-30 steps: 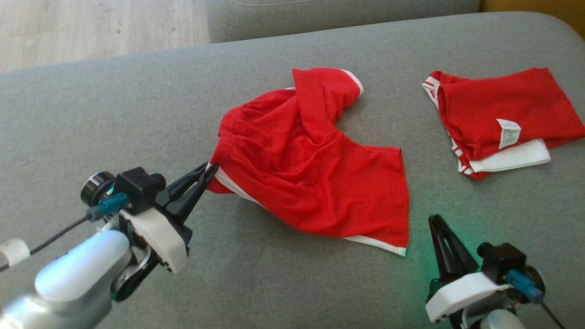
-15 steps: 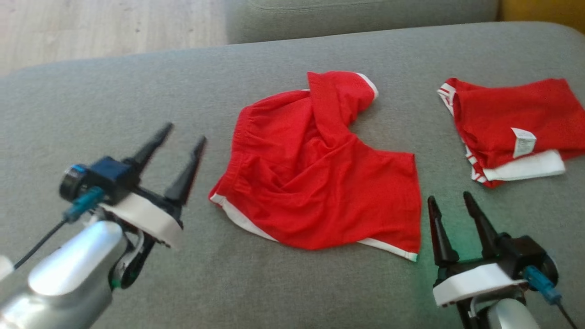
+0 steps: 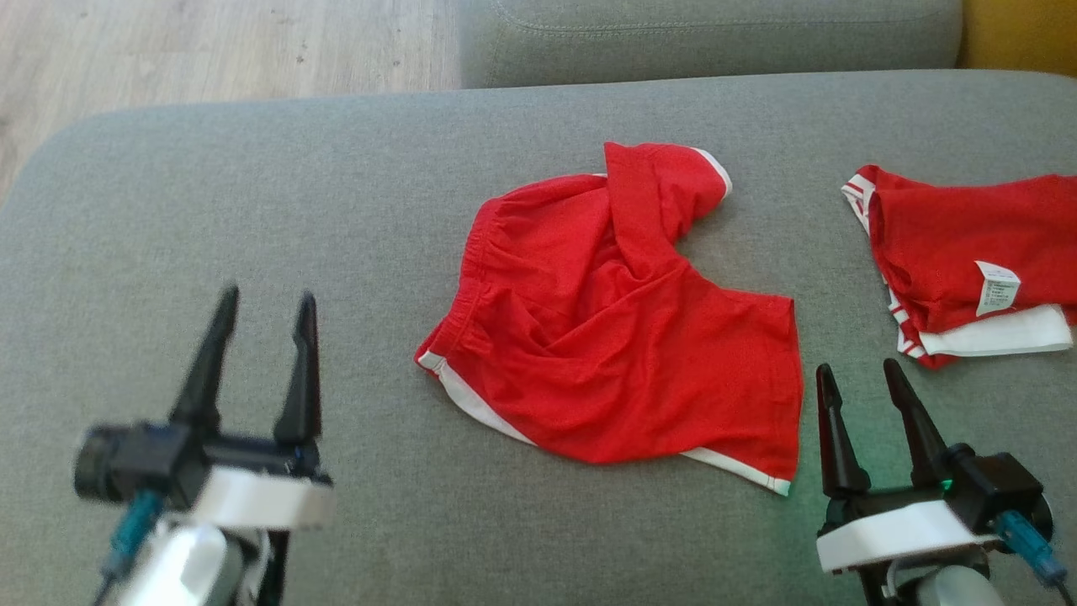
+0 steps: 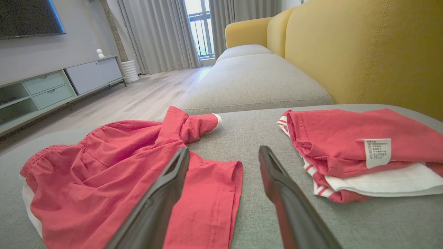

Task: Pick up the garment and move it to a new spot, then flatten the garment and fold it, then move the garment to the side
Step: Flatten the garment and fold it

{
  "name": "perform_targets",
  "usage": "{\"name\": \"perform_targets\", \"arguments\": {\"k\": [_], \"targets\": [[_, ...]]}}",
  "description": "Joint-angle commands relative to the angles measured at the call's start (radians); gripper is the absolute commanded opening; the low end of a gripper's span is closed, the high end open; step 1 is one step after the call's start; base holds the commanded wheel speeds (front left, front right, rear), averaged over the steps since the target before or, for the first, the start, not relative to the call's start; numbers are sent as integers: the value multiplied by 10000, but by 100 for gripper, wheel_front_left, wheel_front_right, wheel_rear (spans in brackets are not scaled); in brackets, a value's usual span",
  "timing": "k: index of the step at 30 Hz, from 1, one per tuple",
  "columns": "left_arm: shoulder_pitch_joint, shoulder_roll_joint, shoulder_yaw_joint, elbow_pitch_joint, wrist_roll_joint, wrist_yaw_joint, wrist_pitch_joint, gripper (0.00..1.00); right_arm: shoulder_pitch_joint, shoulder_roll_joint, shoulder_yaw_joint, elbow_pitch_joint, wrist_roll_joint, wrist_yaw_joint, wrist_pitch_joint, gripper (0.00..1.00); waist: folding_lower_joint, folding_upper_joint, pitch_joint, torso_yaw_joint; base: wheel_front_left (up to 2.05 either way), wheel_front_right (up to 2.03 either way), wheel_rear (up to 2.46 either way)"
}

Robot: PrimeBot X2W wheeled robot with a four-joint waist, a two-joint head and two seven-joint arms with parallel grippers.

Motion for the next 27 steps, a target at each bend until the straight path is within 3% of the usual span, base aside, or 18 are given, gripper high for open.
{"name": "perform_targets", "arguments": {"k": [1, 9, 17, 27], "targets": [[-200, -41, 716, -283, 229, -54, -63, 100, -136, -36, 207, -317, 58, 67, -128, 100, 0, 0, -28, 1, 0, 0, 0], [534, -1116, 1704, 90, 1142, -864, -63, 100, -140, -36, 272, -384, 124, 67, -135, 100, 0, 0, -73, 11, 0, 0, 0], [601, -1714, 2470, 487, 1665, -1819, -64, 100, 135, -36, 389, 145, 75, 67, -18, 100, 0, 0, -28, -31, 0, 0, 0], [405, -2301, 2947, 969, 2263, -2664, -64, 100, 310, -36, 1211, 1231, 35, 67, 1778, 100, 0, 0, 271, -228, 0, 0, 0]]}}
